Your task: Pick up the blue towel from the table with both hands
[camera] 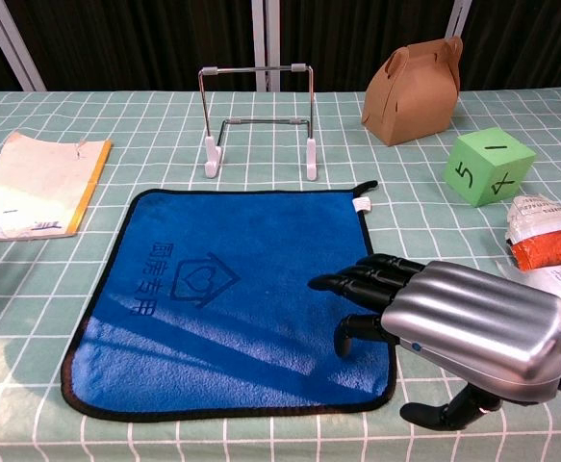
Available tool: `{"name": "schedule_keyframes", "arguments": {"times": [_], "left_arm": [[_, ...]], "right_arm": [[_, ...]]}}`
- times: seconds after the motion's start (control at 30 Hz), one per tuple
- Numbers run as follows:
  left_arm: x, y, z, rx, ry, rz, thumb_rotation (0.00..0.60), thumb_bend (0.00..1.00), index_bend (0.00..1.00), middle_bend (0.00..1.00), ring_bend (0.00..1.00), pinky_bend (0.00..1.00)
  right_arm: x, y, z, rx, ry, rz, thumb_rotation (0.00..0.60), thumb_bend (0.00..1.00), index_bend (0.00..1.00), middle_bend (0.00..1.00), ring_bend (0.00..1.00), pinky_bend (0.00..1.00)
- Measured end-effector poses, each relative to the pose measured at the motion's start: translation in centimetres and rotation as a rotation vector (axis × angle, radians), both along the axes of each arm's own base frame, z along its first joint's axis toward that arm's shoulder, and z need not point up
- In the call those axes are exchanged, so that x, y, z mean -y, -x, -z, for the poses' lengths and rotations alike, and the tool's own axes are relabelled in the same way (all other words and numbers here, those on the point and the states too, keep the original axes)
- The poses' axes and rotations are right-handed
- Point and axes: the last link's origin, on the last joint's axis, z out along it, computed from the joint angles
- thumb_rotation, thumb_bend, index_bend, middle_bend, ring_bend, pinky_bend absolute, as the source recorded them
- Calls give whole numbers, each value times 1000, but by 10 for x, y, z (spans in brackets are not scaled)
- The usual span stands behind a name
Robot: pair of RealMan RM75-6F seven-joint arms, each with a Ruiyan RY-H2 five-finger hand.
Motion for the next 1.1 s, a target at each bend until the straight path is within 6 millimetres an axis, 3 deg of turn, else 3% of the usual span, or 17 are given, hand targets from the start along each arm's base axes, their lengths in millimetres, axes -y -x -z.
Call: {"name": "schedule_keyframes", "arguments": {"times": [0.63,0.77,0.87,0.93,1.1], "left_arm": [[0,0,0,-2,-1,2,600,14,112,156,122,189],[0,1,-1,-1,-2,0,599,14,112,156,122,188],[0,1,-1,0,-5,0,600,14,112,156,122,188],[0,2,-2,0,-7,-2,600,15,111,156,122,189],[0,2,-2,4,-7,-2,600,14,112,156,122,188]], "right_arm": [[2,-6,11,-20,-7,-33,600,225,343,0,0,0],[5,-10,15,-15,-4,-43,600,312,334,0,0,0],[7,-14,17,-4,0,-49,600,492,299,0,0,0],[7,-15,17,4,2,-50,600,562,283,0,0,0],[11,-17,20,22,11,-55,600,577,266,0,0,0]]}}
